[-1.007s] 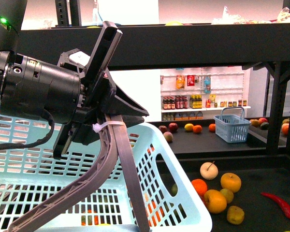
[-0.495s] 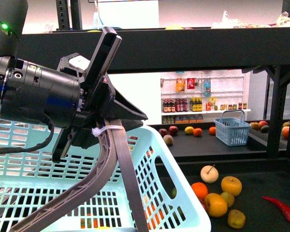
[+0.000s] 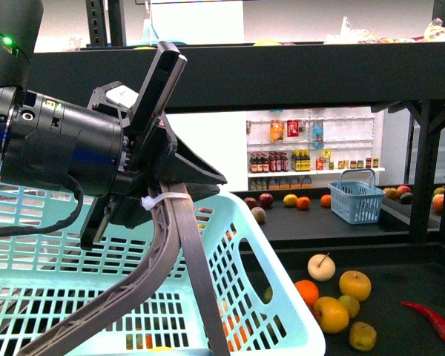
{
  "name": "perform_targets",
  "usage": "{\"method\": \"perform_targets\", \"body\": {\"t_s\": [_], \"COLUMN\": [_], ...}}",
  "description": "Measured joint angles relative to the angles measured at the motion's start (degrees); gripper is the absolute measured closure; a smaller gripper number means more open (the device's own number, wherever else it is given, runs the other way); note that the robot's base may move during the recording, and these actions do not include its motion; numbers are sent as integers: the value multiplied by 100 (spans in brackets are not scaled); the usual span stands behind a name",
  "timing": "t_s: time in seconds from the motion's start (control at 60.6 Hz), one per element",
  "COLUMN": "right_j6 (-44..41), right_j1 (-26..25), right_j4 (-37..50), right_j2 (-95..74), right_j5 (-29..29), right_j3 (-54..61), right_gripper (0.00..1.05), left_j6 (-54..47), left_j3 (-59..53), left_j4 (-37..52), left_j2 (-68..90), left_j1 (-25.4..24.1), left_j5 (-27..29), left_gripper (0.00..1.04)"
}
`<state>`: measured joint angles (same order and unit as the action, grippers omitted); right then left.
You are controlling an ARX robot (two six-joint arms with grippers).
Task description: Pick lemon from shelf
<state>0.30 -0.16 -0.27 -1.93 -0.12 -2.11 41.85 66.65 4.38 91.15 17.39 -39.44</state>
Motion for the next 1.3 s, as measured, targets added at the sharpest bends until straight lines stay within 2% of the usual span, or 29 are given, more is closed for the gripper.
{"method": "perform_targets", "body": {"t_s": [0.38, 0.512, 0.578, 0.958, 1.024, 1.238, 1.304], "right_j6": [-15, -11, -11, -11, -13, -11, -11], "right_j1": [2, 2, 2, 2, 2, 2, 2], "right_j4": [15, 15, 15, 15, 15, 15, 15], "right_j2": [155, 157, 157, 157, 157, 162, 162], "right_j5": [0, -2, -2, -2, -2, -2, -2], "right_j3": [125, 125, 125, 122, 125, 122, 122], "right_gripper": [96, 74, 60, 1, 2, 2, 2], "left_j6": [0, 0, 0, 0, 0, 527, 1049], "left_j3": [0, 0, 0, 0, 2, 17, 127], "left_j4": [0, 0, 0, 0, -59, 155, 531], "left_j2": [0, 0, 0, 0, 0, 129, 328], "left_j1": [0, 0, 0, 0, 2, -212, -595], "left_j5": [0, 0, 0, 0, 142, 1156, 1849], "left_gripper": [95, 95, 95, 95, 95, 95, 95]}}
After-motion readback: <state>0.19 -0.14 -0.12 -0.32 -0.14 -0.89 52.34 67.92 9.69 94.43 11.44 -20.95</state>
